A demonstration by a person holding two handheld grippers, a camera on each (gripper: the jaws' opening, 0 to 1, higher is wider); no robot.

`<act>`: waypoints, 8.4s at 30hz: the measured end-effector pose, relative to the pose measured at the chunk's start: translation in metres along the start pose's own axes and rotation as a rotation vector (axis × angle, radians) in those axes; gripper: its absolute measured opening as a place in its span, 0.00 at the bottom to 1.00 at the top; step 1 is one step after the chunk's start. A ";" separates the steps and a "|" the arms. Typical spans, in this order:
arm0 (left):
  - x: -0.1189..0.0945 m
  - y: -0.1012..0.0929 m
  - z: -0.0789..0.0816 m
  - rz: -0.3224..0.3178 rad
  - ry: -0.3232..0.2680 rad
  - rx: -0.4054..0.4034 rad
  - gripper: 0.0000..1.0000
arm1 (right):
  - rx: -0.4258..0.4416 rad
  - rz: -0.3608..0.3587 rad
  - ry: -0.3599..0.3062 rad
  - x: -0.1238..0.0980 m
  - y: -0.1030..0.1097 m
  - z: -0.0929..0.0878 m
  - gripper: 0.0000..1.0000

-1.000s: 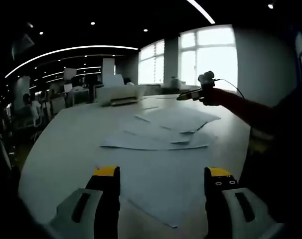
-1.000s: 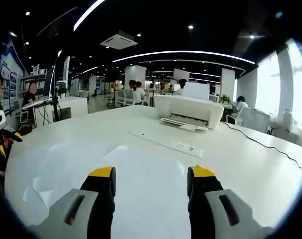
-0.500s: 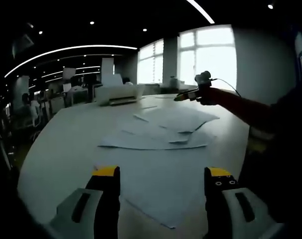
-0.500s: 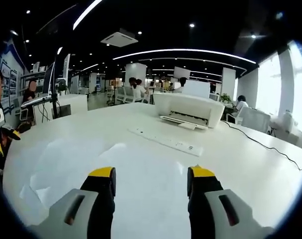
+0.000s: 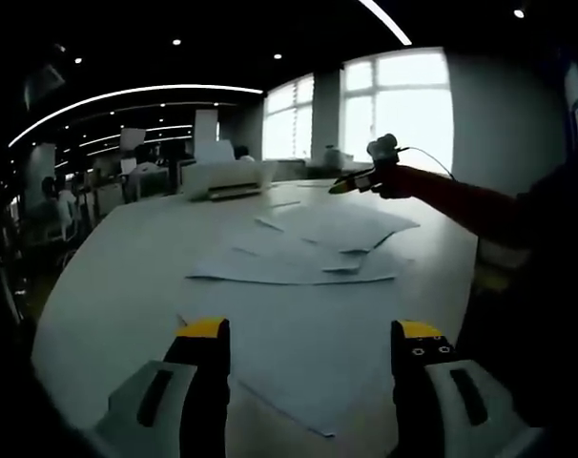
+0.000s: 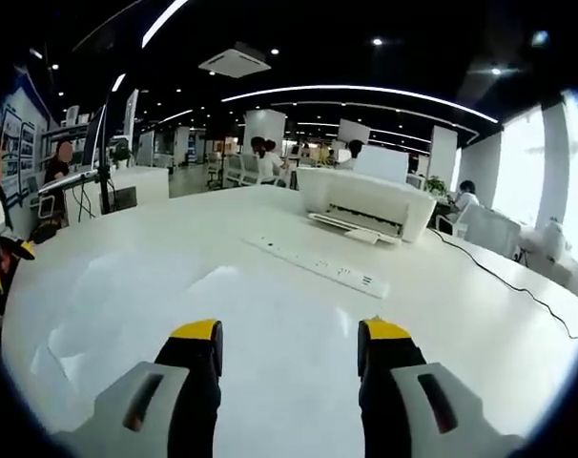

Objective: Organize the stack of printing papers by aligning and flattening the scattered papers on the table

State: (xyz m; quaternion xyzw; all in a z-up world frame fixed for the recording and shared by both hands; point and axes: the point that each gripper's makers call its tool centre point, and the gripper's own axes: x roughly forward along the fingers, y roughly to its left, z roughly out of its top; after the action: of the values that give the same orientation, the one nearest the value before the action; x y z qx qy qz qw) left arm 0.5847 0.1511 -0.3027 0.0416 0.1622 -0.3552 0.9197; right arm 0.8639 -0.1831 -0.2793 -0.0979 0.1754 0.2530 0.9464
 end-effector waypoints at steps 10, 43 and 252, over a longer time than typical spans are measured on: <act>0.000 0.004 0.001 0.001 0.003 -0.001 0.71 | -0.019 0.008 0.010 0.011 -0.005 0.009 0.53; 0.000 0.011 0.000 0.001 0.000 -0.007 0.72 | 0.005 0.007 0.131 0.053 -0.020 -0.015 0.53; -0.009 0.013 -0.001 0.006 0.012 0.026 0.72 | -0.620 0.733 -0.313 -0.081 0.202 0.076 0.00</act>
State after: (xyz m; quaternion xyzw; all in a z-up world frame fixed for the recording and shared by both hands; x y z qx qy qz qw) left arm 0.5873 0.1667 -0.3015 0.0563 0.1627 -0.3544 0.9191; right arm 0.7164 -0.0262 -0.1977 -0.2671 -0.0292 0.6203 0.7369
